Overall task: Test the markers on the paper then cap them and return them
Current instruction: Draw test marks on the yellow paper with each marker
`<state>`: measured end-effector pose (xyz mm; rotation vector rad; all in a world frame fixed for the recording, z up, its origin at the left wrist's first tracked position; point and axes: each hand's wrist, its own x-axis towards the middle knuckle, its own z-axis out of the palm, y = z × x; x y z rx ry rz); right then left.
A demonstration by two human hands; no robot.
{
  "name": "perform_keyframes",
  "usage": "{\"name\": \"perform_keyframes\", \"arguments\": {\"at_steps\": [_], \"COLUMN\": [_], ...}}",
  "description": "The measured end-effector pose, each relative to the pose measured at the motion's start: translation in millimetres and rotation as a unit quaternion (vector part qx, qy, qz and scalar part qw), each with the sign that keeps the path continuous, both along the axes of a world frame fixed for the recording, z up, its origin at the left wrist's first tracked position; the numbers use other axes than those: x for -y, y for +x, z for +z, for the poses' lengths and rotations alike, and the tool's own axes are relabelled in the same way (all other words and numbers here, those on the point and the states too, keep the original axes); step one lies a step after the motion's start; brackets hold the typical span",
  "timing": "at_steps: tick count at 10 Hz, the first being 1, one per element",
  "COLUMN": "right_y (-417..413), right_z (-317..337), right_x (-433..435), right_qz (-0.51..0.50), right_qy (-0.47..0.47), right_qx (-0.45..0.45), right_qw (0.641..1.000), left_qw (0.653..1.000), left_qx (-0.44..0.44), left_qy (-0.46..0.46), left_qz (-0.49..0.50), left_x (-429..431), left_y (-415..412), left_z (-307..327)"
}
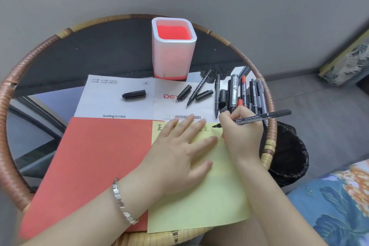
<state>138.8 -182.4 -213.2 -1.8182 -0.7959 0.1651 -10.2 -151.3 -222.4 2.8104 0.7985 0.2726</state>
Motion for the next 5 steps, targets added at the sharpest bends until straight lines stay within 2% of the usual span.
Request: {"name": "perform_keyframes", "arguments": {"at_steps": [5], "right_y": [-0.1], "right_z": [-4.0], "right_x": [-1.7], "right_qz": [0.002], "right_qy": [-0.008], "right_qx": [0.016], "right_qw": [1.000], "left_qw": [1.000], "left_qx": [-0.005], "left_qy": [-0.005], "left_qz": [0.004], "left_x": [0.9], "left_y": [0.1], "left_z": [-1.0]}}
